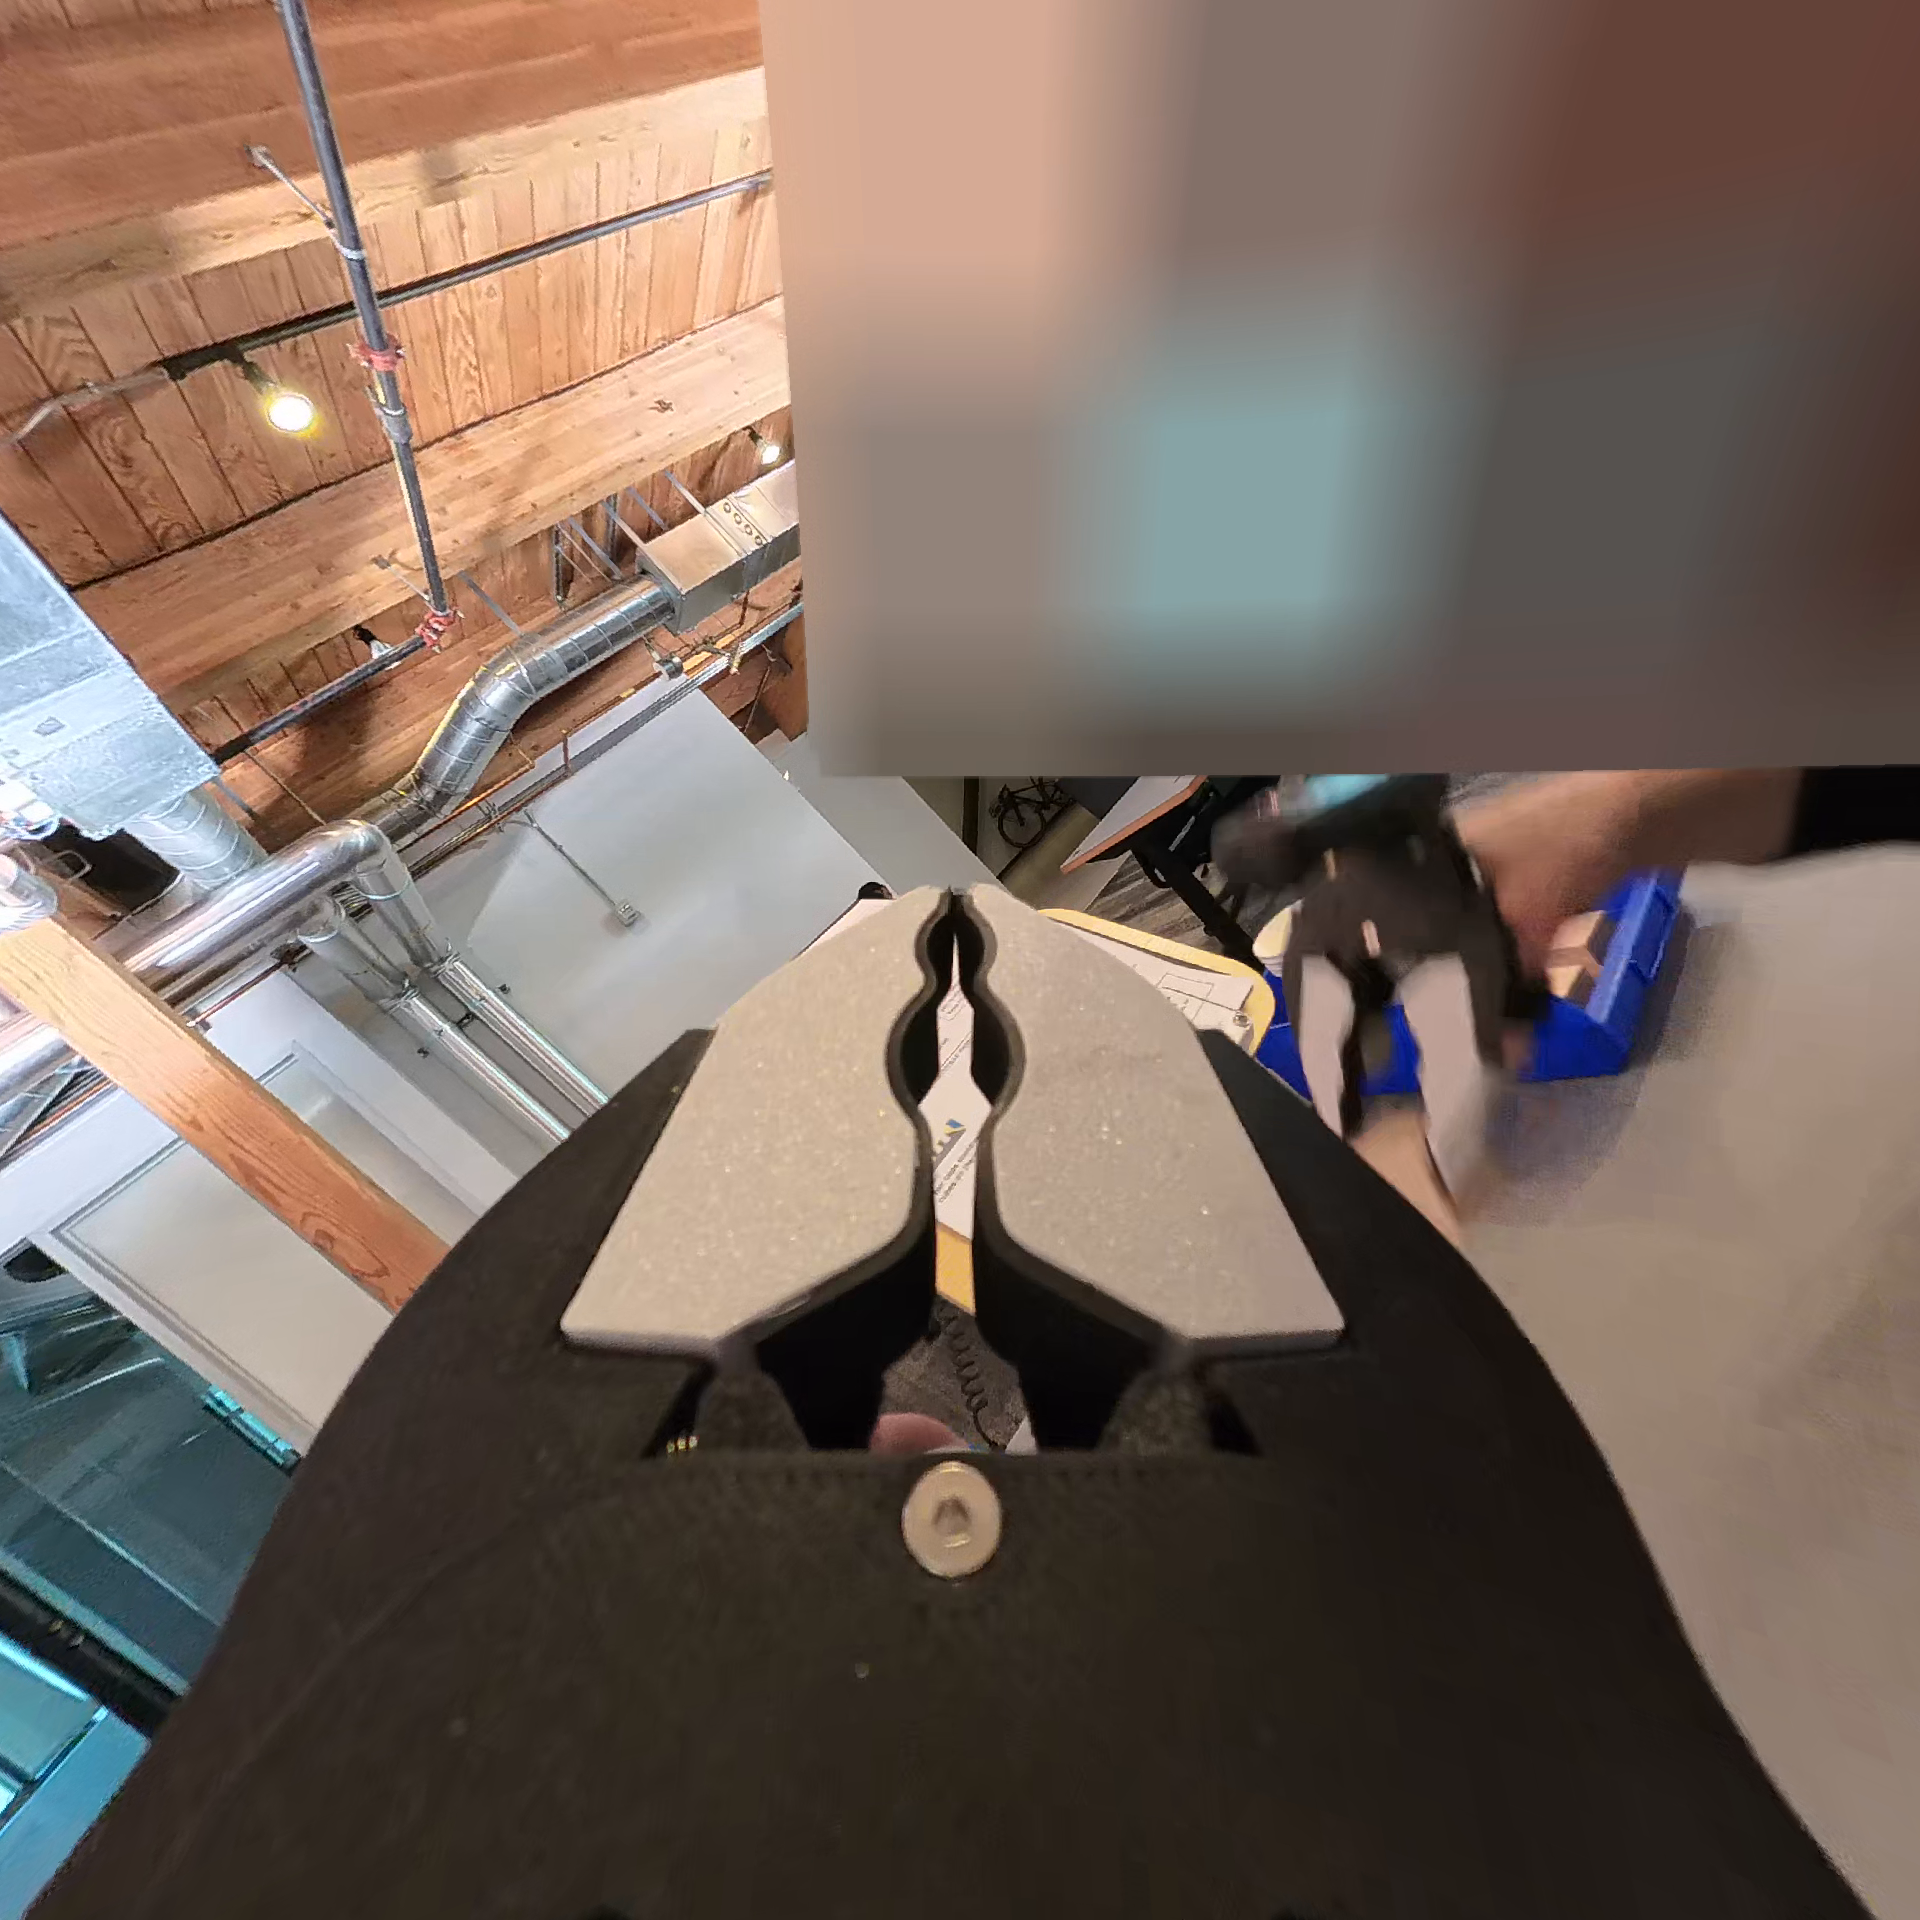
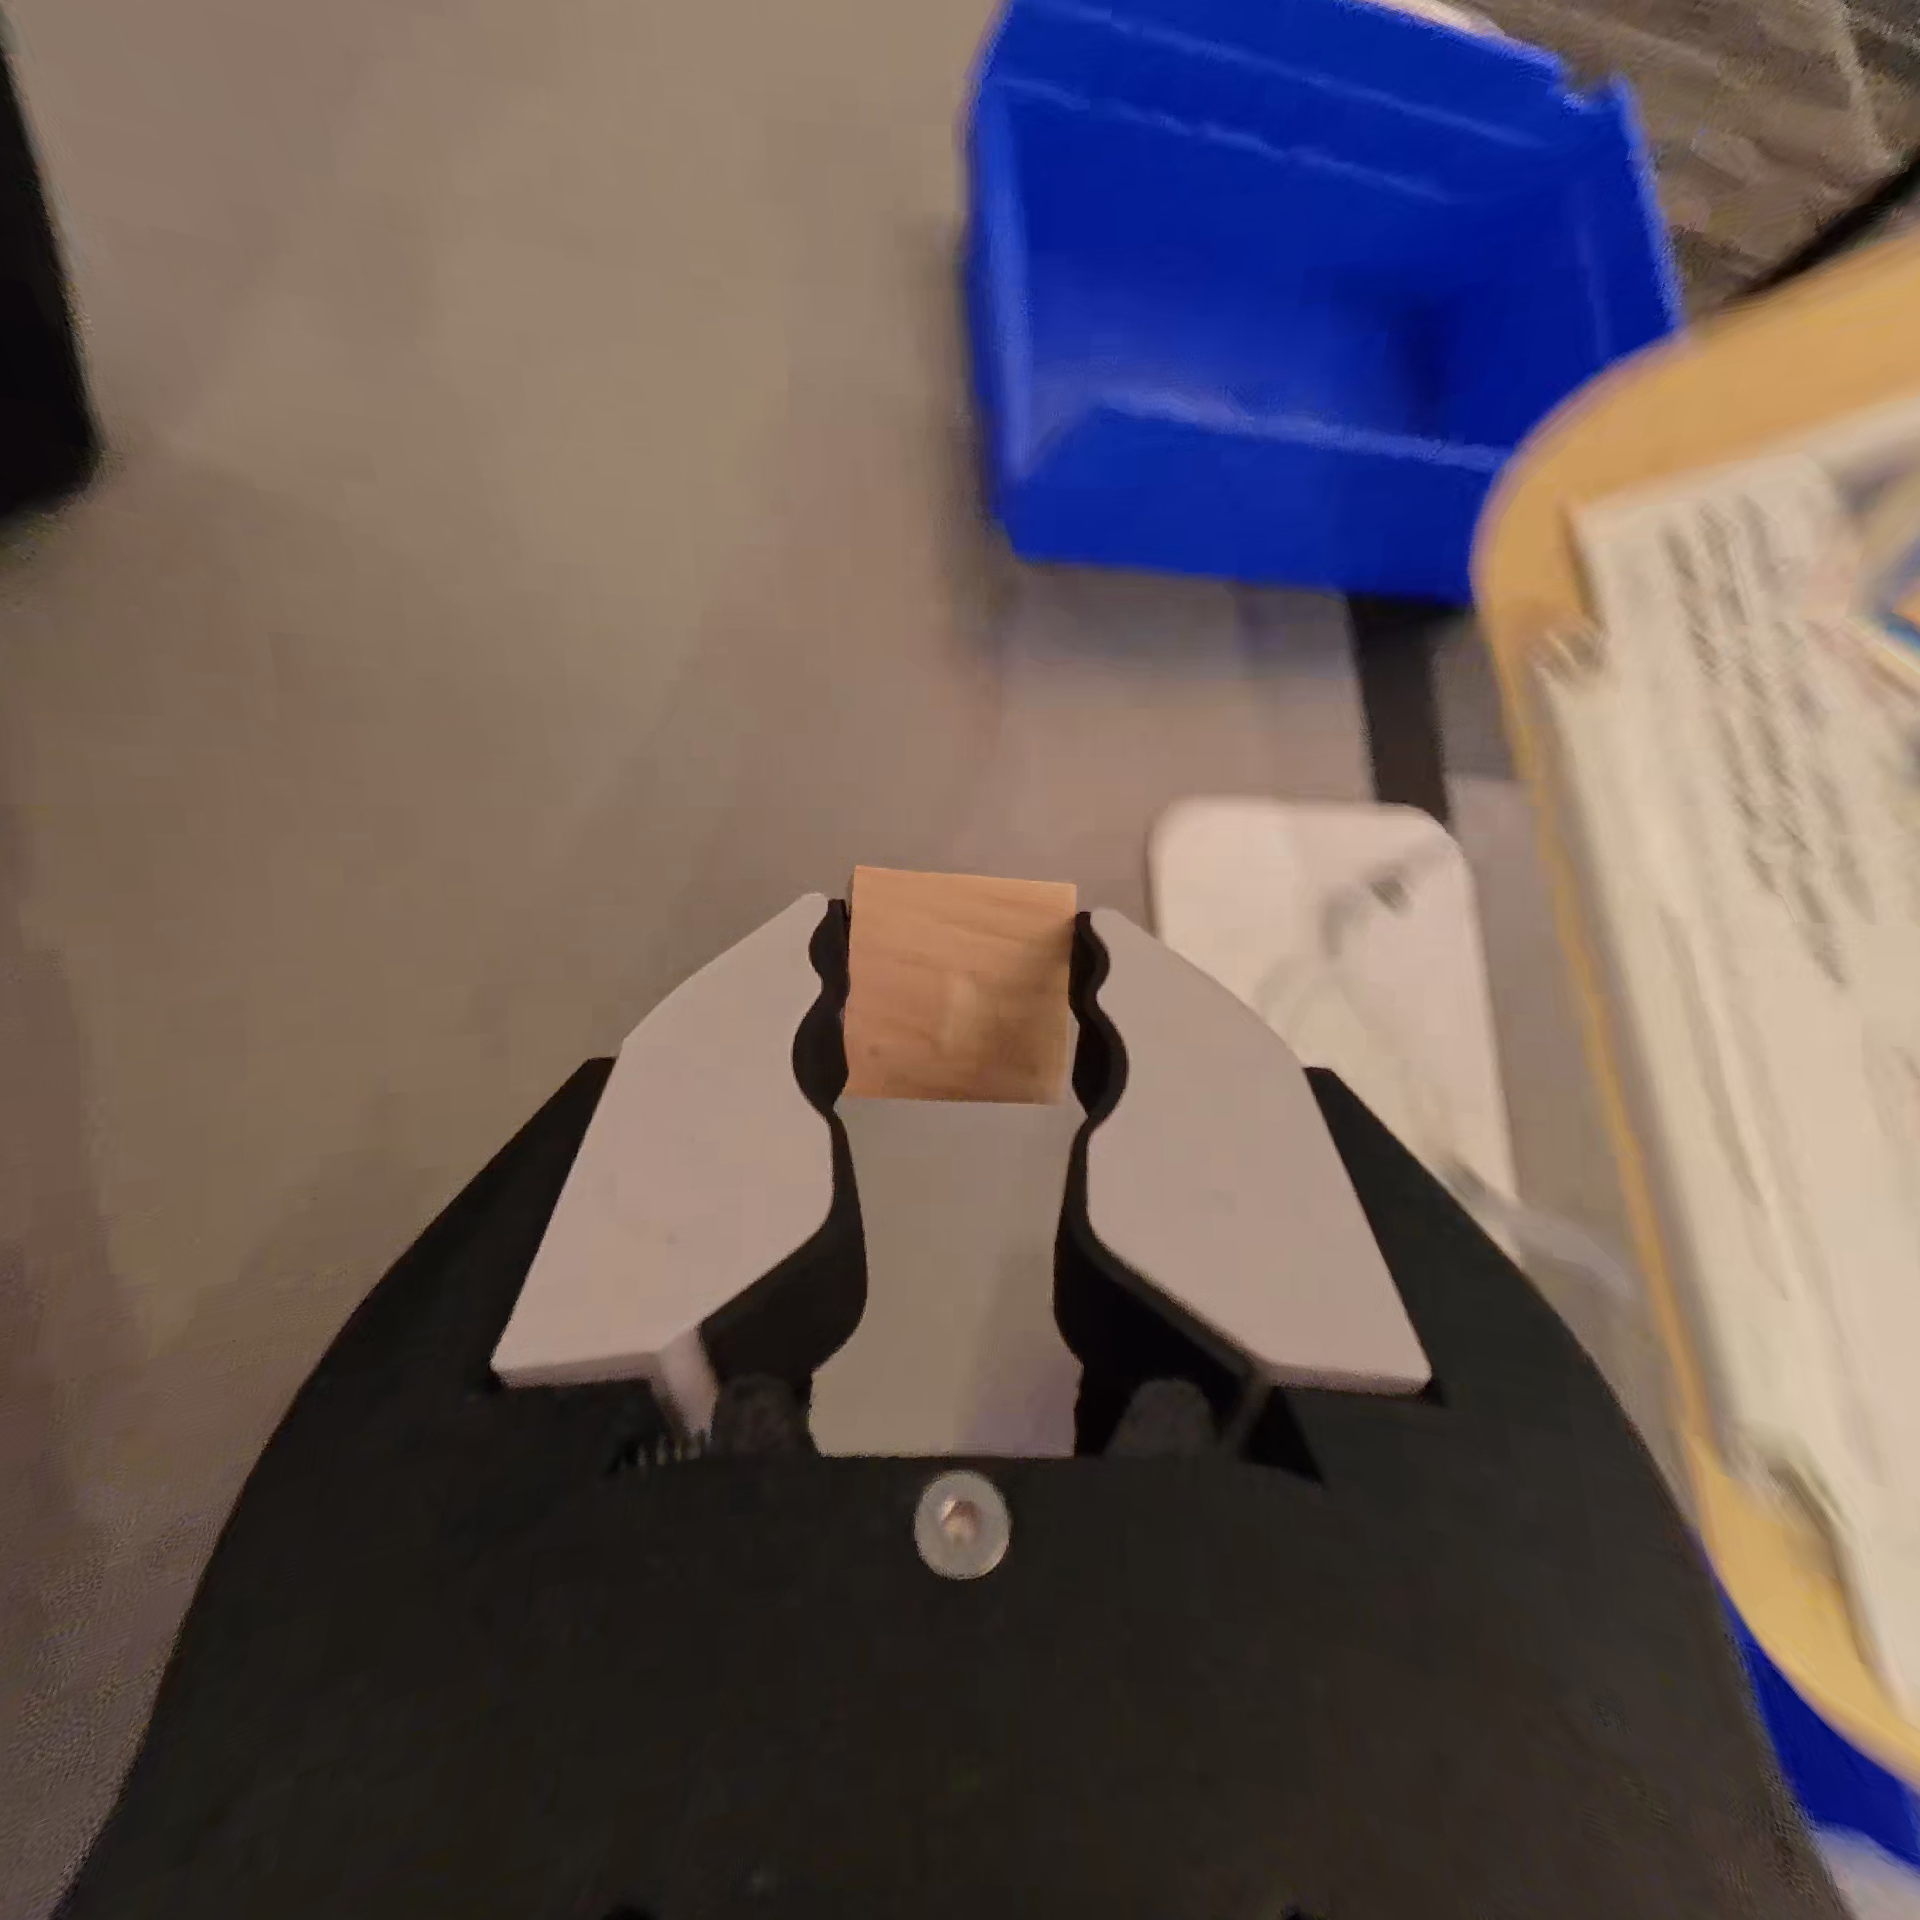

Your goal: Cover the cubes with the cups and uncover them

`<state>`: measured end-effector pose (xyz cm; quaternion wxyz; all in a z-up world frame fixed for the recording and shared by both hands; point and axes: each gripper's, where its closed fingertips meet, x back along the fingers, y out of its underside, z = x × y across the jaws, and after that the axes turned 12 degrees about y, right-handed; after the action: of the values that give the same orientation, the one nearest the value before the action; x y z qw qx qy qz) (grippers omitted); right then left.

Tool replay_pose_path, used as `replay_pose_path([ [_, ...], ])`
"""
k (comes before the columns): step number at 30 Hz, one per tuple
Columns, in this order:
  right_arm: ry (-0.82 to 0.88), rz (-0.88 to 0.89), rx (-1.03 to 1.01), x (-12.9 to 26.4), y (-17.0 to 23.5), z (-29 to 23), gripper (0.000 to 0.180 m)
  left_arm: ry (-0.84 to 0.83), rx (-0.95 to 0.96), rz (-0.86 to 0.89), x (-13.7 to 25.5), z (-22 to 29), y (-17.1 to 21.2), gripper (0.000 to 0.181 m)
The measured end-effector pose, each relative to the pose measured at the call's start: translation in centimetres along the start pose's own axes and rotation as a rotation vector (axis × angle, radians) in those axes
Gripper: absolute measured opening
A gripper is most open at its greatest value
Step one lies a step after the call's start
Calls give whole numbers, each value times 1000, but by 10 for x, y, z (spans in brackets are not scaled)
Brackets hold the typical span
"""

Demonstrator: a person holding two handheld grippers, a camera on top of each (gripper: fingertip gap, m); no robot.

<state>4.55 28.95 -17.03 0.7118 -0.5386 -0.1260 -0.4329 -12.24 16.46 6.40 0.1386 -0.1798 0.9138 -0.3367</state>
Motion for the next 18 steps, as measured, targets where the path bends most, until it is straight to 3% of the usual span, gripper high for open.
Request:
replay_pose_path([
  [4, 79, -129, 66, 70, 81, 69, 41, 36, -2, -3, -14, 8, -1, 0],
  [8, 71, -321, 110, 112, 169, 118, 41, 71, -1, -22, -32, 15, 2, 0],
  [14, -37, -553, 129, 108, 275, 138, 41, 110, 7, -17, -59, 24, 5, 0],
  [18, -106, -604, 130, 85, 309, 134, 41, 134, 12, -36, -74, 28, 12, 0],
])
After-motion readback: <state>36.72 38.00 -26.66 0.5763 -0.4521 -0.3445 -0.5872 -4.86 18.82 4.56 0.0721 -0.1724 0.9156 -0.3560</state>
